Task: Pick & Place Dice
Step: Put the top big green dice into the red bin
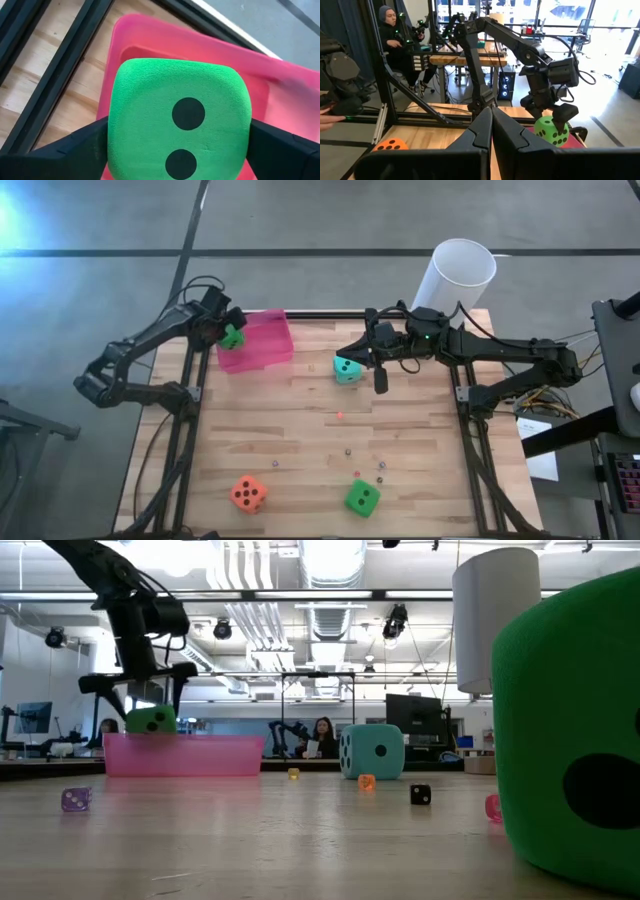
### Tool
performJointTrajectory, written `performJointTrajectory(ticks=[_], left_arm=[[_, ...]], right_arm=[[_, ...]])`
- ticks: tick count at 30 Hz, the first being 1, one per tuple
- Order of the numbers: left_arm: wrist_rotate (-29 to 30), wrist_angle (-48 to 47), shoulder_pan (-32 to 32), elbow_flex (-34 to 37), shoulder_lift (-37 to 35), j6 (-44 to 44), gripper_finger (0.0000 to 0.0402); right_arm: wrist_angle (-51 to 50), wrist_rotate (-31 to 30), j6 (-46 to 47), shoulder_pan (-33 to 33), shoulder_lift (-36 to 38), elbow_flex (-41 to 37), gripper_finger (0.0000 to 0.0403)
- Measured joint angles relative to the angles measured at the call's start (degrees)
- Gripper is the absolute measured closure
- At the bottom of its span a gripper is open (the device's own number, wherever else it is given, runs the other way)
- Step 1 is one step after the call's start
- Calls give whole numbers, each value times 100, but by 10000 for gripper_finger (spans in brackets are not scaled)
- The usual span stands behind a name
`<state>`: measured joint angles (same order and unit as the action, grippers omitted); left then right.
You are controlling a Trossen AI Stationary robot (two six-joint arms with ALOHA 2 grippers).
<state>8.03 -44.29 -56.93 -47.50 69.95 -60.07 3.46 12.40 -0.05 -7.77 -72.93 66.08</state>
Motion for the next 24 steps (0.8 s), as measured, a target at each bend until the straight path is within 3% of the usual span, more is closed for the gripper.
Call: performJointTrajectory(ticks=[5,13,24], left_arm=[[167,-76,145,-173,0,171,5],[1473,-34,710,-175,0,67,3],[1261,16,794,-171,44,0,5]], right_arm=[[0,0,0,-2,0,0,394],[0,0,-5,-2,0,0,394],[1,0,-5,0,0,0,394]])
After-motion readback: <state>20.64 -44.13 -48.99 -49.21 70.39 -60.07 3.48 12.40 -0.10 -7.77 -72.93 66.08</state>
